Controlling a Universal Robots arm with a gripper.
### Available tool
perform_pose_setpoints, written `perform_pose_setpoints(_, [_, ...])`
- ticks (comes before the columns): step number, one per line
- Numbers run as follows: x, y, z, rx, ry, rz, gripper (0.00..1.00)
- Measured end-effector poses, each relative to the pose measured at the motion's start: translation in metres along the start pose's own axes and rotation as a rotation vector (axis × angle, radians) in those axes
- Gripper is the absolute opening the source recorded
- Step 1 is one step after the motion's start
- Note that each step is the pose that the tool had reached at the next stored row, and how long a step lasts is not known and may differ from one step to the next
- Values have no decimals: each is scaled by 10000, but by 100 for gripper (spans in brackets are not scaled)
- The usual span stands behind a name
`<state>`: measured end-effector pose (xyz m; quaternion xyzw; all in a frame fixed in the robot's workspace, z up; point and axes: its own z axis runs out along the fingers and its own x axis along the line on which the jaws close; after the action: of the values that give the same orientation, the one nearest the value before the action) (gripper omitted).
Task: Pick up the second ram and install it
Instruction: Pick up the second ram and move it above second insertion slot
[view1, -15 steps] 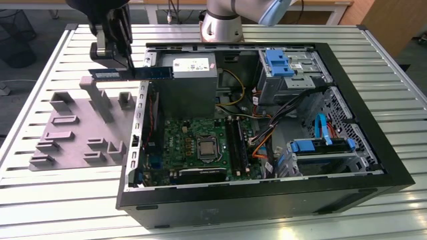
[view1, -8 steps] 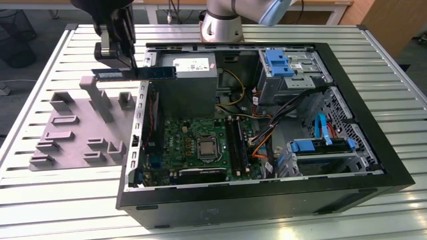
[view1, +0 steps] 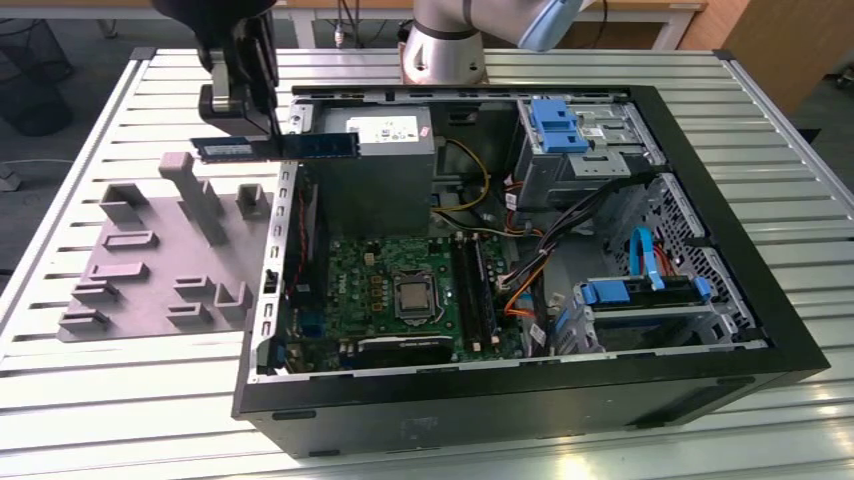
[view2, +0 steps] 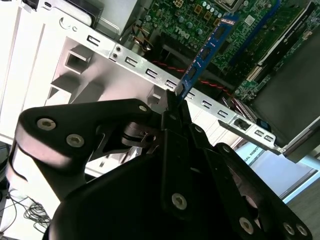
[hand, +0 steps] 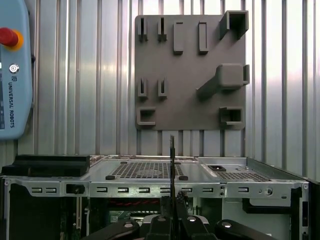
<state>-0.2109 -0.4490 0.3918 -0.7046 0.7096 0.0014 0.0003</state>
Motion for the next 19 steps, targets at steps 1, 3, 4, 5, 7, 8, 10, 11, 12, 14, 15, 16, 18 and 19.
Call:
perform_pose_setpoints(1, [0,-6,0,0,0,0,14])
perform_pose_setpoints(3, [0,-17,0,-1,1,0,14])
perform_pose_setpoints(4, [0,-23,0,0,0,0,14])
perform_pose_setpoints(5, [0,-28,0,0,0,0,14])
perform_pose_setpoints(7, [0,-39,0,0,1,0,14])
perform_pose_setpoints(8, [0,-45,0,0,0,0,14])
perform_pose_setpoints(10, [-1,-57,0,0,1,0,14])
perform_pose_setpoints(11, [-1,-63,0,0,1,1,14])
perform_pose_setpoints(12, [-1,-69,0,0,0,0,14])
perform_pose_setpoints(14, [-1,-81,0,0,0,1,14])
perform_pose_setpoints(15, [-1,-88,0,0,0,1,14])
perform_pose_setpoints(16, [-1,-94,0,0,0,0,14])
perform_pose_setpoints(18, [-1,-106,0,0,0,0,14])
perform_pose_setpoints(19, [-1,-112,0,0,0,1,14])
